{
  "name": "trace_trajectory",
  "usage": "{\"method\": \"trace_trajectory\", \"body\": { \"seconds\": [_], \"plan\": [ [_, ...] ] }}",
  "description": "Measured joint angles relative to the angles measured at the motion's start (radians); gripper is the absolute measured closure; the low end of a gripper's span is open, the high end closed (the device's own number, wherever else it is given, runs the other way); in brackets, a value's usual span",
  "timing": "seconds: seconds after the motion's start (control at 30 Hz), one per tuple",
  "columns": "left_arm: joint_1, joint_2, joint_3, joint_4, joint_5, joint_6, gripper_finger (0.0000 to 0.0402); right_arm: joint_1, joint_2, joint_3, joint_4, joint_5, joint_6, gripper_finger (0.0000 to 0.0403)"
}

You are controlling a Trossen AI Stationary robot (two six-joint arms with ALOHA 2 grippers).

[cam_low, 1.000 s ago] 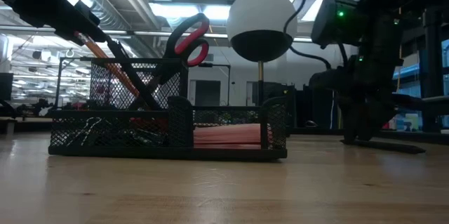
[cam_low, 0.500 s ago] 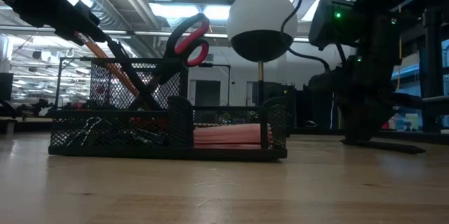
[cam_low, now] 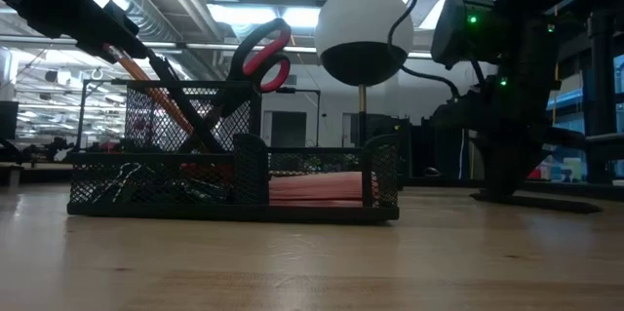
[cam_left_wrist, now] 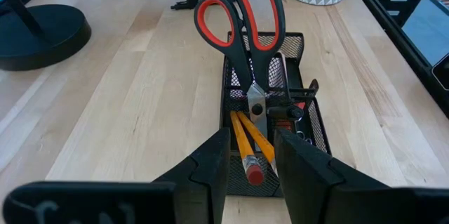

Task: Pick and place office supplies into organizer
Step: Put the black pen into the black desk organizer

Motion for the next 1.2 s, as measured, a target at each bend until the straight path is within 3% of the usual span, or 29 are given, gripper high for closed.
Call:
{"method": "trace_trajectory", "body": {
  "seconds": [0.37, 0.77, 1.0, 1.2],
  "plan": [
    [0.0, 0.0, 0.0, 0.0, 0.0, 0.0, 0.0296, 0.031, 0.009, 0.046, 0.0, 0.024, -0.101, 0.0378],
    [0.0, 0.0, 0.0, 0.0, 0.0, 0.0, 0.0296, 0.032, 0.008, 0.186, 0.151, 0.03, -0.286, 0.0377],
    [0.0, 0.0, 0.0, 0.0, 0.0, 0.0, 0.0296, 0.036, 0.007, 0.341, 0.163, 0.034, -0.435, 0.0378],
    [0.0, 0.0, 0.0, 0.0, 0.0, 0.0, 0.0296, 0.063, 0.006, 0.521, 0.155, 0.109, -0.594, 0.0376]
  ]
}}
